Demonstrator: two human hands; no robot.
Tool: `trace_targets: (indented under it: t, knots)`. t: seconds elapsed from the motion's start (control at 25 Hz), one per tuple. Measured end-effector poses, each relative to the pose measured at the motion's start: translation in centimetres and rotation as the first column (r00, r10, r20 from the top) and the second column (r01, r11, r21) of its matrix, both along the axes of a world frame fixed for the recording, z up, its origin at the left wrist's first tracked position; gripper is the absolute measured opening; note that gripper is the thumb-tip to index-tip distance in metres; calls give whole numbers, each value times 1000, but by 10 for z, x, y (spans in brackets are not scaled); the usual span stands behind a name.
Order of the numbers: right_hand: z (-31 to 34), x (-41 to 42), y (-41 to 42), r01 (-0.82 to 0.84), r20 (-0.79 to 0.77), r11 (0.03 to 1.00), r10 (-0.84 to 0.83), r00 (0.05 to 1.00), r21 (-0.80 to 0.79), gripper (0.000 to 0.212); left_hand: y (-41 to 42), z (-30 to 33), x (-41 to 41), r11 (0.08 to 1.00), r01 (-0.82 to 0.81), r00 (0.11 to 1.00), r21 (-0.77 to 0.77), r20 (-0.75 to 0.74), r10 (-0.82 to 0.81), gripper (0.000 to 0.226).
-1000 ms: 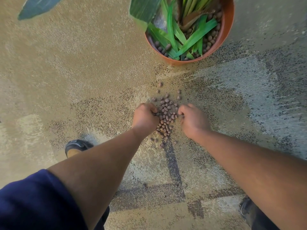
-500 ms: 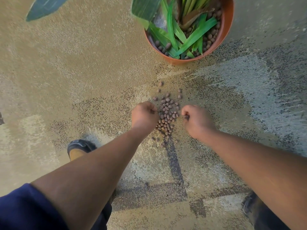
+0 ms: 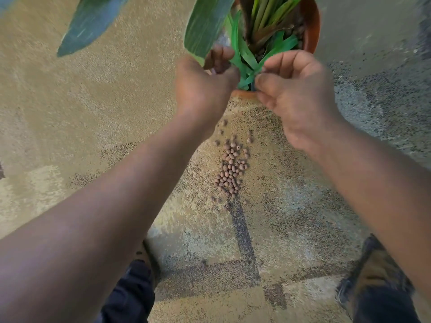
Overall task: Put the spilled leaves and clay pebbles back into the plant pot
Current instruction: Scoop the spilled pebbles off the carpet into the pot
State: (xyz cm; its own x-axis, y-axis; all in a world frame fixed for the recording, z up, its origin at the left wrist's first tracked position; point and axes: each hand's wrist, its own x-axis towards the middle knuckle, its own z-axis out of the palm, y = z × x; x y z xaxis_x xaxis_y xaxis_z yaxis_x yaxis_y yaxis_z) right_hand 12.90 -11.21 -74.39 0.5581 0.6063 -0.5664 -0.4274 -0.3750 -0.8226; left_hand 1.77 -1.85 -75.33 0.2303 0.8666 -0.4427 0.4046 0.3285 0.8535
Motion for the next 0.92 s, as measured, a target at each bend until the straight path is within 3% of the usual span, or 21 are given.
trace_targets:
  t: [0.2,0.4,0.52,0.6,0.68,0.84,0.92]
  knots:
    - [-15,5,18,98,-29,993,-100,995,-68,28,6,-14,8,999,-13,999,31,-43,14,14]
    - [-27,-6,-10,87,186,996,-88,979,16,23,-17,-14,-14,981,-1,998,193,62,-11,22]
    - [-43,-20,-38,-74,363,988,120,924,-139,21,-29,-40,-43,975,74,982,212,-185,-34,29]
    - [-64,-30,-53,-248,381,889,398,834,-385,20,-41,-60,-63,976,213,900,46,-397,-177,33]
    - [-86,-33,-60,-383,301,739,607,735,-554,28,-52,-78,-74,909,395,757,-136,-512,-406,48]
    - [-108,-36,-50,-594,215,530,827,519,-606,69,-52,-91,-72,729,642,525,-237,-557,-643,91]
    - [-116,-34,-48,-625,263,456,887,380,-633,64,-47,-92,-63,637,739,432,-222,-569,-700,98]
